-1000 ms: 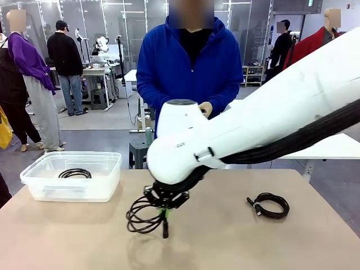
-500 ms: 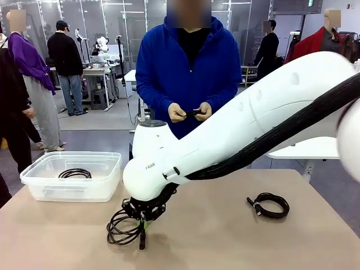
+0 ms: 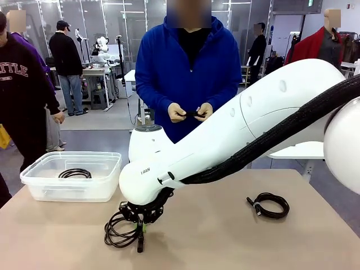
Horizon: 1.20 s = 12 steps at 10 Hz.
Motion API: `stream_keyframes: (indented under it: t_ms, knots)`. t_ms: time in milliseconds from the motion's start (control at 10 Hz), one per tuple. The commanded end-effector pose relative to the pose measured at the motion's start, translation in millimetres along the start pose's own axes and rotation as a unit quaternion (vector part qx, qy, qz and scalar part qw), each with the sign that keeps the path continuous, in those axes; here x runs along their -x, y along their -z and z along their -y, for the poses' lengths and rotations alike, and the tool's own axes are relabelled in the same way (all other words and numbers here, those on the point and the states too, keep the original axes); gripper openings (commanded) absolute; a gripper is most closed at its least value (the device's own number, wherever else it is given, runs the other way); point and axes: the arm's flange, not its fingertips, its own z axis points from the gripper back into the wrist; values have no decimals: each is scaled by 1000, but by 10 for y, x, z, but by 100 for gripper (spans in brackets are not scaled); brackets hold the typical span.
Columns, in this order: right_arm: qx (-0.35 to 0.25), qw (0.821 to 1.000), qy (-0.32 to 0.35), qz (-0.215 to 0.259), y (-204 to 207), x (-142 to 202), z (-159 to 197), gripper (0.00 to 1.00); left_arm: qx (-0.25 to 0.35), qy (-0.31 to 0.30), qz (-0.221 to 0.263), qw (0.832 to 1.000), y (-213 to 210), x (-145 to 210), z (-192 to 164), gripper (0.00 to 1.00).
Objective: Organize and store the cables.
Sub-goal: Place the Power Cable into the Organizing box.
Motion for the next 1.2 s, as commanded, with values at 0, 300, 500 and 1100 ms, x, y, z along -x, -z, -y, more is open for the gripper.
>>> stream_keyframes:
  t_ms: [0, 300, 500, 1100]
  knots:
    - [2, 1000, 15, 16, -65, 112, -15, 60, -5, -2, -6, 1000, -7, -1, 1, 100]
    - [5, 999, 20, 24, -151, 134, 3, 100, -5, -2, -6, 1000, -7, -1, 1, 100]
    - [3, 999, 3, 33, -318, 158, 65, 100, -5, -2, -6, 1000, -7, -1, 1, 100]
    - [-32, 977, -183, 101, -1267, 330, 912, 100, -5, -2, -6, 1000, -7, -1, 1, 100]
